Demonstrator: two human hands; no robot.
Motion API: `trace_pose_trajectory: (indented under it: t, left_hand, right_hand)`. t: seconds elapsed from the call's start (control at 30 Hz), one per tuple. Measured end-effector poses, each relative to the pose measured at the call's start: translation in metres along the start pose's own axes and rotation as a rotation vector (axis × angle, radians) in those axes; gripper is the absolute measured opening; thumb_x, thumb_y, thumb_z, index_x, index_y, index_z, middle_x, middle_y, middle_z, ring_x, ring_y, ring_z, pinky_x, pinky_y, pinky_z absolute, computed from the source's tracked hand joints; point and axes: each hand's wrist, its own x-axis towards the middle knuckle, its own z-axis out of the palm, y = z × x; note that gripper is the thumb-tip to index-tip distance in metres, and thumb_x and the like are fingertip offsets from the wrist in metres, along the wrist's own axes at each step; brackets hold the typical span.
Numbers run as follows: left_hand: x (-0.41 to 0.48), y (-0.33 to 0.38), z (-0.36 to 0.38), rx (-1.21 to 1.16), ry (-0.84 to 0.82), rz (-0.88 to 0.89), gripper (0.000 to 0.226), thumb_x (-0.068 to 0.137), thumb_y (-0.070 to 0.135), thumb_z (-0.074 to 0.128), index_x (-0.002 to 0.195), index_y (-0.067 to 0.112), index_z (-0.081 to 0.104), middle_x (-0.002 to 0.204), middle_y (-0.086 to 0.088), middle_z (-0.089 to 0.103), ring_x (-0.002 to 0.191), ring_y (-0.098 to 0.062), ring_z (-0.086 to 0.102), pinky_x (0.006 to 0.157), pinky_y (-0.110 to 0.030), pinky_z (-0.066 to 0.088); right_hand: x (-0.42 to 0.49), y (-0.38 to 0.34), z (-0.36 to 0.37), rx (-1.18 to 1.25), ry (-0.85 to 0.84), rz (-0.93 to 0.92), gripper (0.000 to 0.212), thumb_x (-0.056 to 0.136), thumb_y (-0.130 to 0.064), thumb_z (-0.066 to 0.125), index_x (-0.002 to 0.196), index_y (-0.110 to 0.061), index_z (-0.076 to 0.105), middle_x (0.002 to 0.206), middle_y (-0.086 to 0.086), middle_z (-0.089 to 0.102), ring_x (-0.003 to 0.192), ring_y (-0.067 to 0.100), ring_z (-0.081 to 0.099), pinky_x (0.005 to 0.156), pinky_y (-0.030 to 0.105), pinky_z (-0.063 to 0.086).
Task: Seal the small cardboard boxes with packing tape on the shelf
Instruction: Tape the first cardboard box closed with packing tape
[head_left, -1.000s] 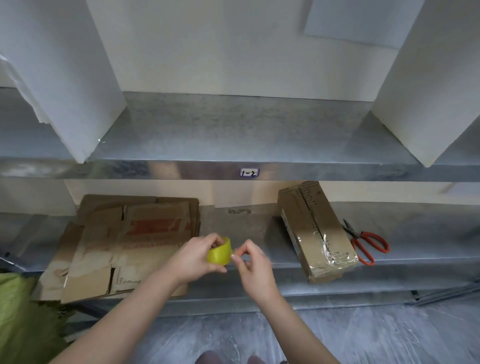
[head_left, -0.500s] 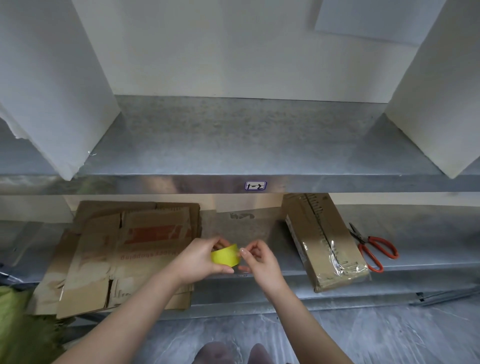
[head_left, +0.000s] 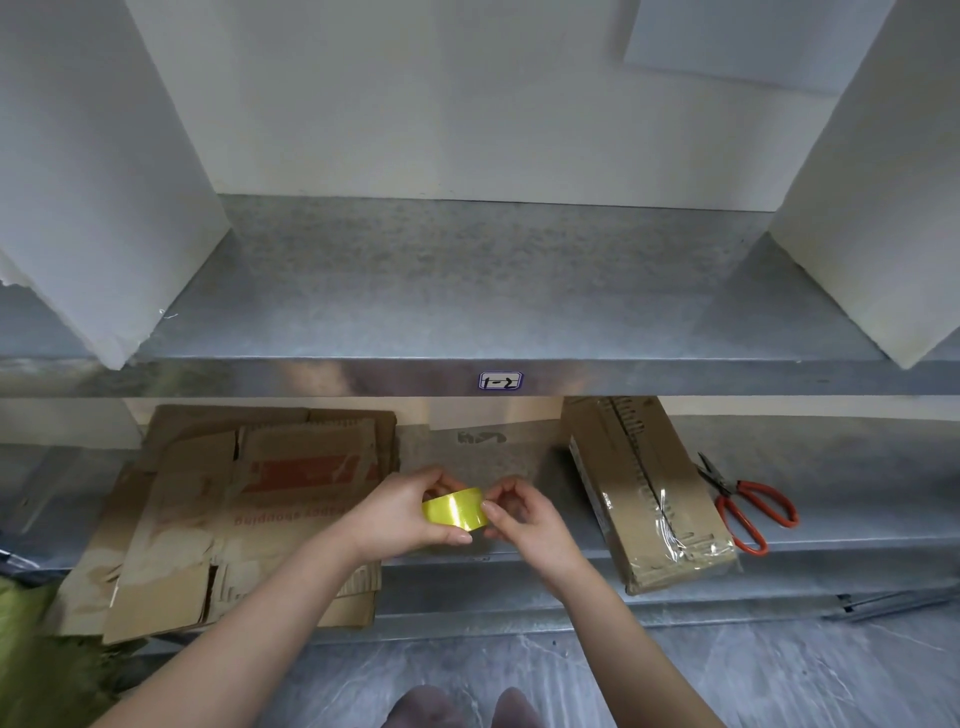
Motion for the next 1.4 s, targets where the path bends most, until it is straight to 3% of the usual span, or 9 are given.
trace_pose_trajectory:
  t: [0.1,0.33,1.03,1.23,1.4]
  left_hand:
    - [0.000,0.004,-0.001,0.003,-0.018,-0.004,0.055,0.065,0.044,0.087,0.111,0.026,0.061,0.102,0.014,0.066,0.092,0.003,0.061,0.082,-0.019,0.049]
    - [0.000,0.010,0.004,-0.005,-0.024,0.007,0.052,0.066,0.036,0.088,0.109,0.026,0.062,0.100,0.014,0.066,0.089,0.007,0.059,0.073,-0.008,0.044]
    - [0.002,0.019,0.009,0.030,0.016,0.017,0.055,0.062,0.040,0.089,0.107,0.031,0.059,0.101,0.018,0.064,0.093,0.011,0.056,0.074,-0.005,0.042]
    - [0.001,0.022,0.008,0.022,0.032,0.036,0.054,0.061,0.037,0.090,0.105,0.035,0.058,0.101,0.019,0.064,0.095,0.010,0.057,0.075,-0.005,0.042]
    - [-0.001,0.021,0.010,0.013,0.048,0.056,0.054,0.061,0.035,0.090,0.103,0.041,0.056,0.102,0.020,0.064,0.097,0.009,0.058,0.078,-0.006,0.042]
  right_hand:
    - [-0.001,0.001,-0.004,0.040,-0.028,0.013,0.010,0.091,-0.008,0.067,0.098,-0.012,0.061,0.099,0.007,0.064,0.092,0.018,0.065,0.077,0.030,0.057]
    - [-0.004,0.007,-0.003,0.093,0.019,0.064,0.008,0.093,-0.005,0.062,0.095,-0.013,0.062,0.093,0.004,0.066,0.076,0.011,0.066,0.067,0.021,0.053]
    - [-0.009,0.009,0.001,0.120,0.138,-0.030,0.007,0.096,-0.003,0.056,0.097,-0.009,0.059,0.094,0.002,0.065,0.077,0.008,0.062,0.063,0.023,0.052]
    - [-0.011,0.008,0.001,-0.011,0.198,-0.113,0.018,0.096,-0.007,0.057,0.092,-0.024,0.061,0.087,-0.011,0.065,0.080,0.006,0.059,0.058,0.025,0.049]
    - [-0.012,0.007,0.002,-0.012,0.208,-0.123,0.023,0.096,-0.003,0.054,0.092,-0.024,0.061,0.090,-0.009,0.064,0.081,0.008,0.060,0.060,0.025,0.051]
